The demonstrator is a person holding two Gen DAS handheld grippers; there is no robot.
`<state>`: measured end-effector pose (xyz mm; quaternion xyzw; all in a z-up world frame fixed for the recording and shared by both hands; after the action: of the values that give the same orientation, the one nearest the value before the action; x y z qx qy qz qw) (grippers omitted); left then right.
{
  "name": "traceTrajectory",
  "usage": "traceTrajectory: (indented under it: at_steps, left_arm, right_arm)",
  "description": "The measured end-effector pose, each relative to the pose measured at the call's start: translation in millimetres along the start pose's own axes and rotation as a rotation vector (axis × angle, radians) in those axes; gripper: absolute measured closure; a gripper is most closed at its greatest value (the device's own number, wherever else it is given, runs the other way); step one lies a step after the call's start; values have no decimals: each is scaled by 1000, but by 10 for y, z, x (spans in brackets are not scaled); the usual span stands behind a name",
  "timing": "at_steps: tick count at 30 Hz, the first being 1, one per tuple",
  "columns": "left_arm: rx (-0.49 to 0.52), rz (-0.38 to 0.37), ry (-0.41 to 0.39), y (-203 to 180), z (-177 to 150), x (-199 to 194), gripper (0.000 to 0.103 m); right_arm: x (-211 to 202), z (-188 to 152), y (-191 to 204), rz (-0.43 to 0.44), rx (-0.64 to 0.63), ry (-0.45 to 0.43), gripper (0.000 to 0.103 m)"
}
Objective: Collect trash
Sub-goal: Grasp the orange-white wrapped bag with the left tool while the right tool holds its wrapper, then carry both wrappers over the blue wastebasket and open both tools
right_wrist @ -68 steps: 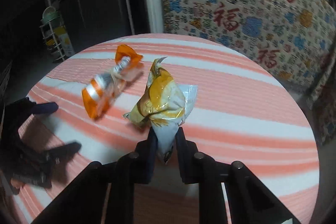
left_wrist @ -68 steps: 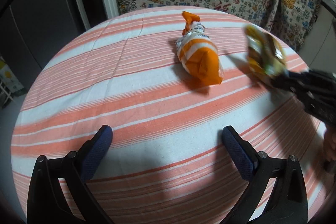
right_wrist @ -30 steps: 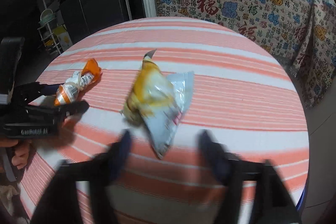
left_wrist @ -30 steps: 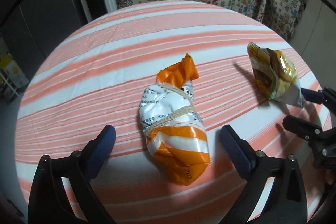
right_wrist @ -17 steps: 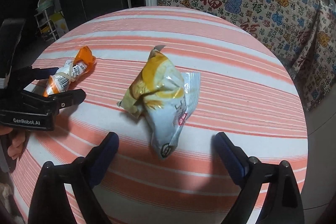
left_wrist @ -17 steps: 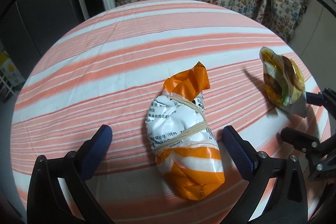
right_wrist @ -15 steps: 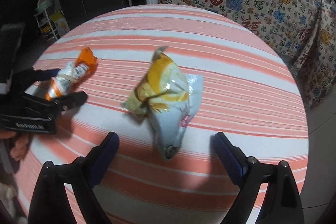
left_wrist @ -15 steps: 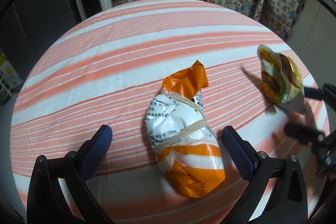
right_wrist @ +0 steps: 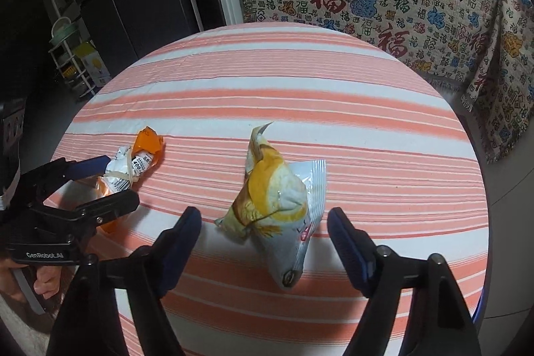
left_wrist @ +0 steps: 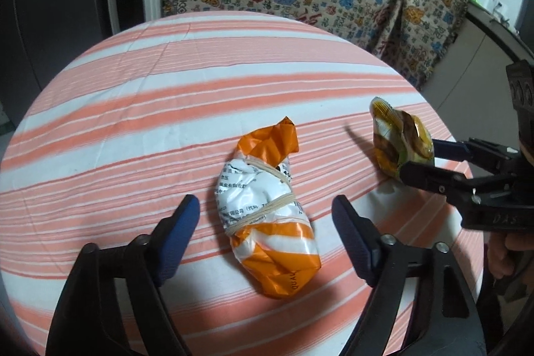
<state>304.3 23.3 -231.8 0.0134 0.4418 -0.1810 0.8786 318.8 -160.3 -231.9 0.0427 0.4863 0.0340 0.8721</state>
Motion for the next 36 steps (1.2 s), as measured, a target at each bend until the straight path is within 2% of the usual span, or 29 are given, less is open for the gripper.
traceTrajectory:
  at_steps: [1,2,4,5,12,22,29,36]
  left_arm:
    - [4,2,1,-3,0,0,36]
    - [4,1,3,7,-2,3,49]
    - [-3,-6,-4,20,14,-11,50]
    - [-4,-2,-12,23,25,-28,51]
    - [-19,-23,-49,12,90,-121,52]
    - [10,-56,-52,-194,97,-141,52]
    - [70,-73,-81,-539,212,-291,52]
    - [142,-113,-104,-1079,392,-403,52]
  right_arm:
    - [2,-1,-12,2,7,5,47]
    - [13,-8,-22,8,16,16,55]
    - [-13,-16,-43,6,31,15,70]
    - [-34,-21,-45,10,38,11,74]
    - [-186,-46,-55,26,47,-19,77]
    - [-425,-52,-171,22,46,-49,77]
    - [-666,-84,-365,1,56,-72,77]
    - [-1063,-150,-741,-31,82,-114,77]
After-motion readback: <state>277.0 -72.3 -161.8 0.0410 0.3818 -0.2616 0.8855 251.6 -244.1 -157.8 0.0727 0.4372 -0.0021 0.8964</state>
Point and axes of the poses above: each gripper's, at about its wrist camera, not at the fingertips, and x roughly the way its jaws point, y to its left, z to its top, the point moved 8 cm from there along x, roughly the way its jaws point, and after that the axes turned 4 degrees about x, right-handed, at the moved point
